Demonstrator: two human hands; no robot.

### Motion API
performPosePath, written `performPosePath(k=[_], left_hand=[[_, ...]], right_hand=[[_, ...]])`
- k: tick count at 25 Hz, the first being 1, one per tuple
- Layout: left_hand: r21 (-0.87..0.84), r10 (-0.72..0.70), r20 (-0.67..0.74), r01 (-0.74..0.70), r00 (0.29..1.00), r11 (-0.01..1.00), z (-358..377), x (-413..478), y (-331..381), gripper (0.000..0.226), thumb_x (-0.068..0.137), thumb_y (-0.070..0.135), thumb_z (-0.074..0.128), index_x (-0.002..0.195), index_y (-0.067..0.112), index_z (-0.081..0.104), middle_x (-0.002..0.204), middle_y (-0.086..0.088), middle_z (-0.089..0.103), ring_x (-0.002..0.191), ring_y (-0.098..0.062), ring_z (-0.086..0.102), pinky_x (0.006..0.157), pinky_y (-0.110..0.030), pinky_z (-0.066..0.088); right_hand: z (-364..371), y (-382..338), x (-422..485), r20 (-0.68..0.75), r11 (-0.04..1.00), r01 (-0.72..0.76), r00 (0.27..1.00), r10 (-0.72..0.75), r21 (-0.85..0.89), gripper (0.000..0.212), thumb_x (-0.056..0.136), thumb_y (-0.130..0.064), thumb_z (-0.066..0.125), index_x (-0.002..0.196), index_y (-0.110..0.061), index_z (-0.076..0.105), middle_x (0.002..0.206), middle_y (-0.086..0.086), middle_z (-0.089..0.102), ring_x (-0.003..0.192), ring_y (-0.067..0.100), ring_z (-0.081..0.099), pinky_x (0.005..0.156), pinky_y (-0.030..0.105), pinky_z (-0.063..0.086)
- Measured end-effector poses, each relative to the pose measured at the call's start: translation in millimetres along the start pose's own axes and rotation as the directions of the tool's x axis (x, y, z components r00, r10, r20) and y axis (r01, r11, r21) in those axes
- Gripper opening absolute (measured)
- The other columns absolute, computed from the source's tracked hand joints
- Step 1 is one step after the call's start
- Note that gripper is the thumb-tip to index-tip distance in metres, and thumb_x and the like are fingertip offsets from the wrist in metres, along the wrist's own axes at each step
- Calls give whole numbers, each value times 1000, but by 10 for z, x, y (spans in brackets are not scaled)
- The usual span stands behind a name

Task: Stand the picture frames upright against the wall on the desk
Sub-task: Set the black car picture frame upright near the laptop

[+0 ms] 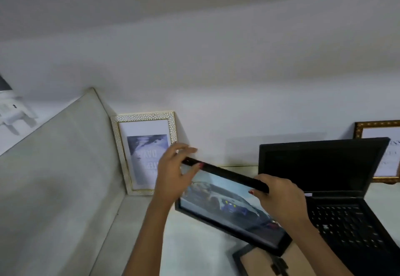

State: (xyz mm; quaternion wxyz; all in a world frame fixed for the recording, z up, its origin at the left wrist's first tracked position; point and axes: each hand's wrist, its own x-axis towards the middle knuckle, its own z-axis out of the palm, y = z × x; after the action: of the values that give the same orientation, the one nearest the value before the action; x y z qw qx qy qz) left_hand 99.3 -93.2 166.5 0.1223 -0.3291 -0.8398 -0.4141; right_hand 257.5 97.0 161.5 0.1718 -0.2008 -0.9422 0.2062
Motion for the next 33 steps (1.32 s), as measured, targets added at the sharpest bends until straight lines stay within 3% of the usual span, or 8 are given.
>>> performPosePath(k=[4,7,9,11,15,18,25,33], left_hand=[[-184,-416,-206,383,886,905,-422,429,-1127,47,75,14,71,115,-2,55,113,-12,56,106,-18,49,90,-23,36],[-266,-701,-180,652,690,710,-503,622,-1893,67,69,23,74,122,-9,46,122,-27,54,115,-38,52,97,-42,43],[-244,-759,-161,719,631,650,-428,649,-2285,77,63,33,75,119,-11,46,122,-32,54,114,-46,51,97,-49,44],[-209,-774,-155,746,613,632,-341,663,-2523,88,54,46,75,115,-12,48,117,-32,57,110,-47,54,93,-52,47],[-333,-806,-133,740,577,584,-269,696,-2705,88,56,35,84,125,-1,43,128,-20,56,115,-35,55,96,-47,48],[-460,-802,-131,681,582,570,-240,697,-2915,71,55,39,83,113,6,58,117,-11,66,104,-27,63,92,-42,52],[-646,-877,-191,616,441,451,-335,483,-2804,51,84,47,50,99,1,63,98,-15,63,92,-25,59,83,-37,47],[-759,-941,-120,582,317,293,-560,-36,-2497,53,89,47,41,120,7,54,122,-12,58,106,-28,55,95,-38,42]], right_hand=[[267,-315,205,-53,981,-172,984,168,-88,19,79,-32,64,93,-19,65,80,6,71,75,27,65,57,27,42],[454,-535,348,-70,943,-299,954,291,-146,16,80,-31,62,91,-19,63,72,5,67,62,24,59,54,25,37],[538,-629,420,-88,924,-360,932,351,-126,14,80,-28,63,89,-17,64,60,0,59,51,17,50,50,23,34],[625,-680,477,-112,915,-387,920,376,-113,12,79,-24,65,87,-16,64,55,-3,52,46,13,45,47,20,30],[808,-720,571,-121,922,-368,927,354,-119,11,79,-19,65,88,-13,65,56,-2,52,45,7,43,47,18,29],[877,-711,630,-132,928,-344,936,327,-143,12,79,-17,65,89,-13,66,59,2,58,46,13,47,48,21,34],[884,-656,770,-130,921,-346,936,327,-181,12,78,-20,66,86,-12,67,62,7,60,56,28,55,54,27,37],[967,-765,1154,-55,972,-139,990,131,-189,17,77,-27,66,92,-20,66,87,11,72,85,35,64,62,32,41]])
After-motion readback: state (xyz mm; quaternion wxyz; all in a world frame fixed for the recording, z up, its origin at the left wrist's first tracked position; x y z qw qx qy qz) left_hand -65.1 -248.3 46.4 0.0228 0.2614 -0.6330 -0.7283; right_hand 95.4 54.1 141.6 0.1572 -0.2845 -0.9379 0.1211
